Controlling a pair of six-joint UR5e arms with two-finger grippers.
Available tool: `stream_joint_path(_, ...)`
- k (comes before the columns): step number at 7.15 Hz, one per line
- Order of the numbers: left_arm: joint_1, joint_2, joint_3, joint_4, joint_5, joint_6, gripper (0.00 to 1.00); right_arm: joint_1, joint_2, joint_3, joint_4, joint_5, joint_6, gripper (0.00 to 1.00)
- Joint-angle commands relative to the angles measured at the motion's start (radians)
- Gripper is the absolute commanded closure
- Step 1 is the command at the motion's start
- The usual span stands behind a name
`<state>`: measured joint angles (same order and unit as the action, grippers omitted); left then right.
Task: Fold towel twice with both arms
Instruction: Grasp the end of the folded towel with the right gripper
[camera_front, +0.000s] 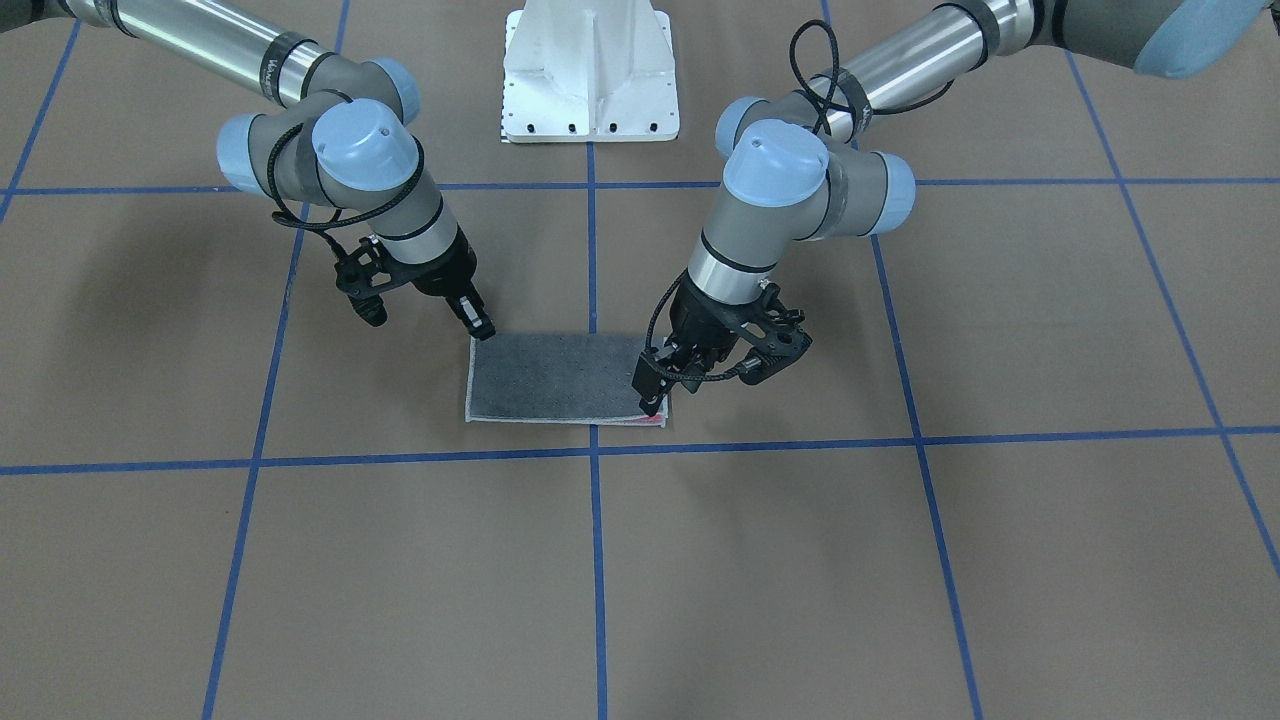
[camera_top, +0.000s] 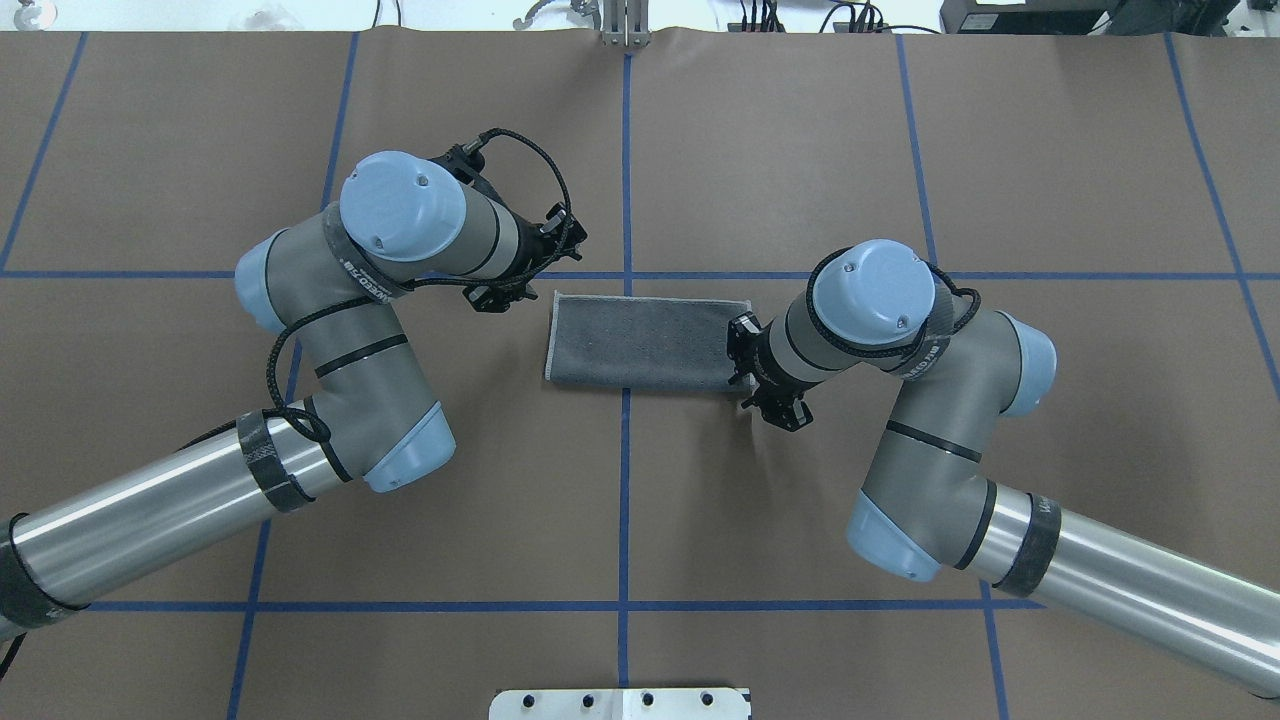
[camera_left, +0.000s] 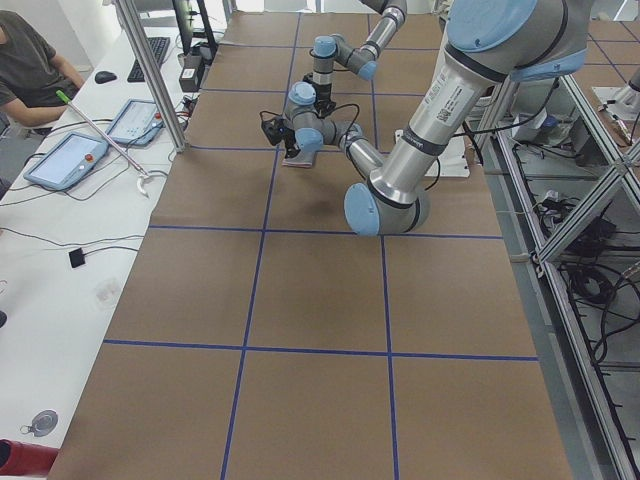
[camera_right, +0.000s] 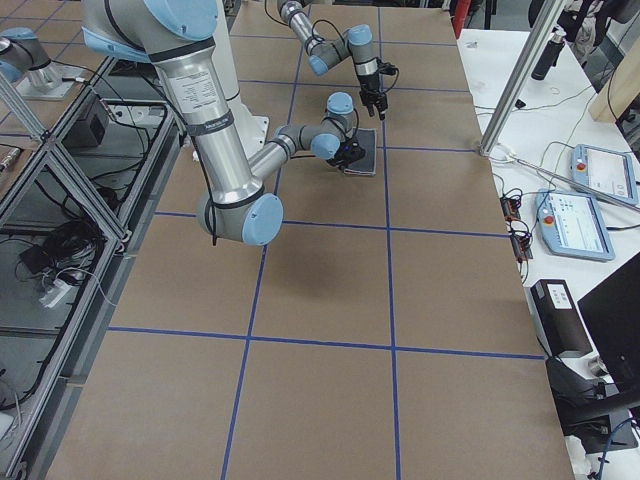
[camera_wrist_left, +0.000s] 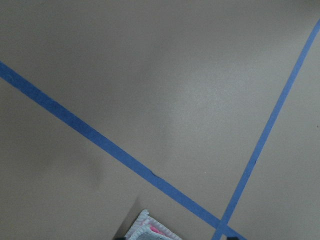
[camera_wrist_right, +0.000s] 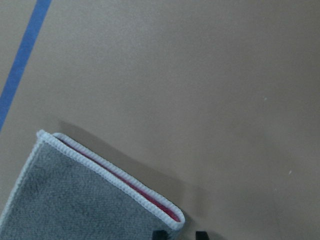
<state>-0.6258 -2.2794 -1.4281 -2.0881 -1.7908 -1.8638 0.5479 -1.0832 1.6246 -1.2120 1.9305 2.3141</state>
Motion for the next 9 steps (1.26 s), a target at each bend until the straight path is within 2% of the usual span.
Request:
stream_joint_path(1,0.000,0.000,0.000,0.000,0.001,0.000,0.26,0.001,-0.001,0.003,-0.001,-0.013,0.002,0.29)
stream_joint_path(5,0.000,0.000,0.000,0.002,0.001,0.000,0.26,-0.005,0.000,-0.006,-0.001,-0.031,0.002,0.31)
stream_joint_path(7,0.000,0.000,0.000,0.002,0.001,0.000,0.26,-0.008,-0.001,-0.009,-0.001,-0.031,0.002,0.43)
stream_joint_path(8,-0.002,0.000,0.000,0.000,-0.001,0.000,0.26,-0.008,-0.001,-0.009,-0.001,-0.031,0.004,0.56)
stream_joint_path(9,-0.002,0.000,0.000,0.000,0.001,0.000,0.26,-0.008,0.000,-0.009,-0.001,-0.031,0.014,0.78)
